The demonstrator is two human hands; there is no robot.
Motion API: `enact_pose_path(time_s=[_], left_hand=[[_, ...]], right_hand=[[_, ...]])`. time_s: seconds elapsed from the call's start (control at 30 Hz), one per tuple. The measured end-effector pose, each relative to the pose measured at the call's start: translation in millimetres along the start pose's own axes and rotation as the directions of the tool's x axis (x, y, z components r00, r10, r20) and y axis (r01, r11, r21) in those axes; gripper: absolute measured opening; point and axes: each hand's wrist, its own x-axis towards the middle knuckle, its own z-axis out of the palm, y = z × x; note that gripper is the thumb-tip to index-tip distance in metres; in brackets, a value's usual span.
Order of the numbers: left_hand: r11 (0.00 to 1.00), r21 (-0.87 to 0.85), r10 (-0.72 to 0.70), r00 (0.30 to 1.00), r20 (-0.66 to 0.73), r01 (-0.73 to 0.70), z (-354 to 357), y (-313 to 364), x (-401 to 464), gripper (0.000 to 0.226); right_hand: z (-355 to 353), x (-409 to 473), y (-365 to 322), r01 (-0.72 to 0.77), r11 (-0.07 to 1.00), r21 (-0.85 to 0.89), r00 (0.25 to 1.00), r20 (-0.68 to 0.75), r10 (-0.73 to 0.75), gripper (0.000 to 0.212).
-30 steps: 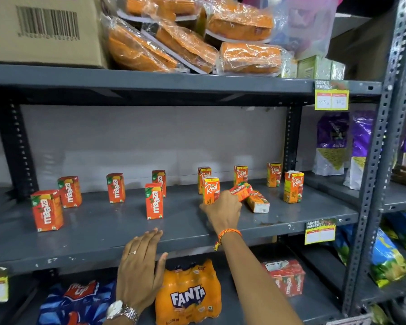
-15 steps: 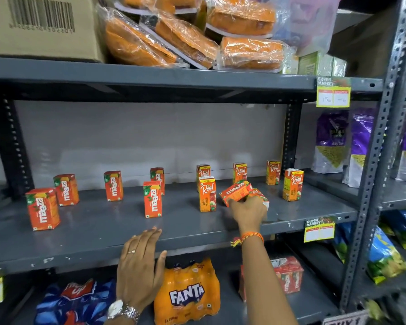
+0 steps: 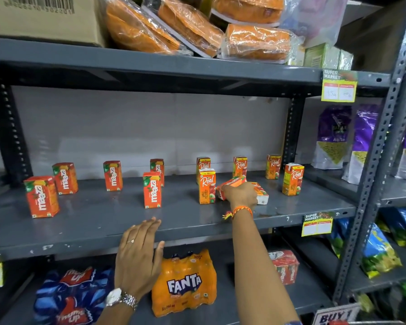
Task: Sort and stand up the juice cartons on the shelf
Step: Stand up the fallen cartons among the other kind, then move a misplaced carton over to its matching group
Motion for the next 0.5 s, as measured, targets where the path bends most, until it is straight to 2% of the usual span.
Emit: enact_pose_path(time_s=[0.07,0.23,0.3,0.37,0.43,0.5], left_hand=[[1.0,-0.011,-0.001,1.0,0.016,0.001,0.2,-1.3,-0.4,0.052],[0.999,-0.008,0.049,0.999,0.008,-0.049,1.6,-2.6,-1.5,0.051],[0.999,-0.002,0.051,0.999,-0.001,-0.051,3.1,-2.9,-2.3,0.051],[0.999,-0.004,0.047,0.999,-0.006,-0.047,4.9,-2.7,-2.3,0.051],[0.998,0.0,0.058,0.998,-0.022,-0.058,6.7,-3.7,-1.6,0.051],[0.998,0.002,0.069,0.997,-0.038,-0.069,8.5,-4.9,-1.4,0.051]], right_hand=[[-6.9,-3.6,-0.9,0.015,0.999,-0.03,0.999,-0.048,-0.017,0.053],[-38.8,0.6,12.1,0.033,0.994,0.105,0.996,-0.09,-0.024,0.03],[-53.7,2.5,15.9,0.069,0.977,0.204,0.997,-0.033,-0.064,0.022],[-68.7,4.7,16.7,0.086,0.933,0.35,0.989,0.084,-0.122,0.009],[-84.2,2.4,13.5,0.125,0.88,0.459,0.962,0.162,-0.221,0.012],[-98.7,-6.9,7.2,0.213,0.85,0.481,0.917,0.202,-0.344,0.02]])
